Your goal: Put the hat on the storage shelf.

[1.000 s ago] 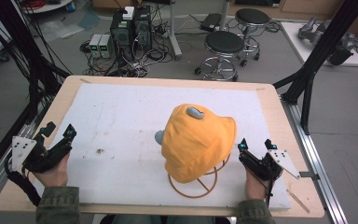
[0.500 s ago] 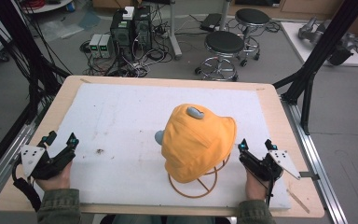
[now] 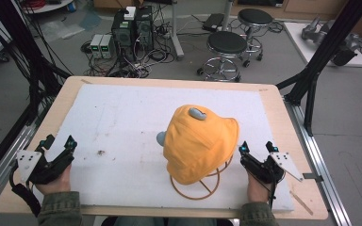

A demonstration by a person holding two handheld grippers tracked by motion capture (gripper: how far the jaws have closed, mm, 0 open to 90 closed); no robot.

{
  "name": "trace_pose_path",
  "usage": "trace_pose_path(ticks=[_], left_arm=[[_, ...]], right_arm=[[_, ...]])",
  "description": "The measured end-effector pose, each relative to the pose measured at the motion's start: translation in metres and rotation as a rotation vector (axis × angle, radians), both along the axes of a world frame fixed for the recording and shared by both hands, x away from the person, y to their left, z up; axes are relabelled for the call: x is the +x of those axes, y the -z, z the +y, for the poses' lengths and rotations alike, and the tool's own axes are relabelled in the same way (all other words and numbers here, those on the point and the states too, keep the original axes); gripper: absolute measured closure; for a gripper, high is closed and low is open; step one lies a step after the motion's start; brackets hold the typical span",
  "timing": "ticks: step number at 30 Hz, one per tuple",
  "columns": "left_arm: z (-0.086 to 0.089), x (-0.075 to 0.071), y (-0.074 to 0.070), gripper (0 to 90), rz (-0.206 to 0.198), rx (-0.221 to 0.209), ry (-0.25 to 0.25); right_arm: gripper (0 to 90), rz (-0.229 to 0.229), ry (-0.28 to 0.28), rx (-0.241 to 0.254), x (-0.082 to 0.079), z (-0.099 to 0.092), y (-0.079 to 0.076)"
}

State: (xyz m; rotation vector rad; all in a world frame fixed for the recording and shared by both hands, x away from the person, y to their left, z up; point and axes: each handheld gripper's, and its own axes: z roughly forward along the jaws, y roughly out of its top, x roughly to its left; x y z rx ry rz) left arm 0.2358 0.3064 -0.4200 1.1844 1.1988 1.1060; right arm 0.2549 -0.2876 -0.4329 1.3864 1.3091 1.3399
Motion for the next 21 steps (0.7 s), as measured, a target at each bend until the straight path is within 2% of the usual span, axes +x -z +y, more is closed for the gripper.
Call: trace_pose_path(ticks=[21], left_arm=[[0.003,0.0017,0.0005,34.8,0.004,-0.03,0.009]], right_arm=[[9.6,0.012,-0.01,0.006,-0.0003,-0.0001,0.0008]])
